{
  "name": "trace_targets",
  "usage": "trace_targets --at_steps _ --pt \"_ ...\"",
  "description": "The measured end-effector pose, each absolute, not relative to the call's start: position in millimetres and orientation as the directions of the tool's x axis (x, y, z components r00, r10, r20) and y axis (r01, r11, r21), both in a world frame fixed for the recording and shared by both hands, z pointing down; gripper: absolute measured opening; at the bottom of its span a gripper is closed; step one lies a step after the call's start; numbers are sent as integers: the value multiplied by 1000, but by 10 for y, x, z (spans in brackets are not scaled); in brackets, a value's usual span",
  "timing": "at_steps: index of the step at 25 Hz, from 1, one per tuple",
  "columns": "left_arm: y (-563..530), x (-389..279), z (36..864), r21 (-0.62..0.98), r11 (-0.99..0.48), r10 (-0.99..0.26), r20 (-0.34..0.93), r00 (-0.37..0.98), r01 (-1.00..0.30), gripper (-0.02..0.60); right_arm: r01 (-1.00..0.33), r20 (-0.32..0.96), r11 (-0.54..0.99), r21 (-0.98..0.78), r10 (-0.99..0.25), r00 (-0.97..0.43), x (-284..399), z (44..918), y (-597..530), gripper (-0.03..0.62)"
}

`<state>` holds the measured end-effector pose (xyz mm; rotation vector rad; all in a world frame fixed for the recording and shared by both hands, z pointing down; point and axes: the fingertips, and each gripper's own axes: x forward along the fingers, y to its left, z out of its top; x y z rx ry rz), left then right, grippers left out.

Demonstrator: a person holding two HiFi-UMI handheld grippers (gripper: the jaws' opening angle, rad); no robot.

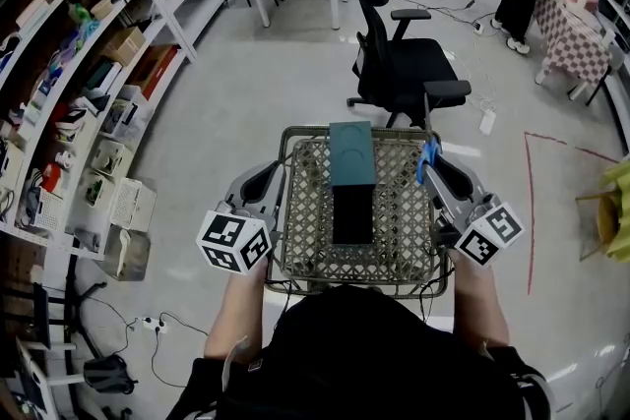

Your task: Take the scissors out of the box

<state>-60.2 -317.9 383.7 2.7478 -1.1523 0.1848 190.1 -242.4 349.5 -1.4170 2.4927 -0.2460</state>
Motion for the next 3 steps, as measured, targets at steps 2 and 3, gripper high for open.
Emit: trace_targets --at_steps 2,3 --pt "-3185 -602 3845 98 -691 -696 174 696 -716 6 -814 -140 511 -276 -859 -492 1889 3507 -2433 95" --pt "-3188 -602 3849 99 -691 -696 175 696 -716 6 -813 -139 512 -277 -859 -493 1882 3512 -2437 95"
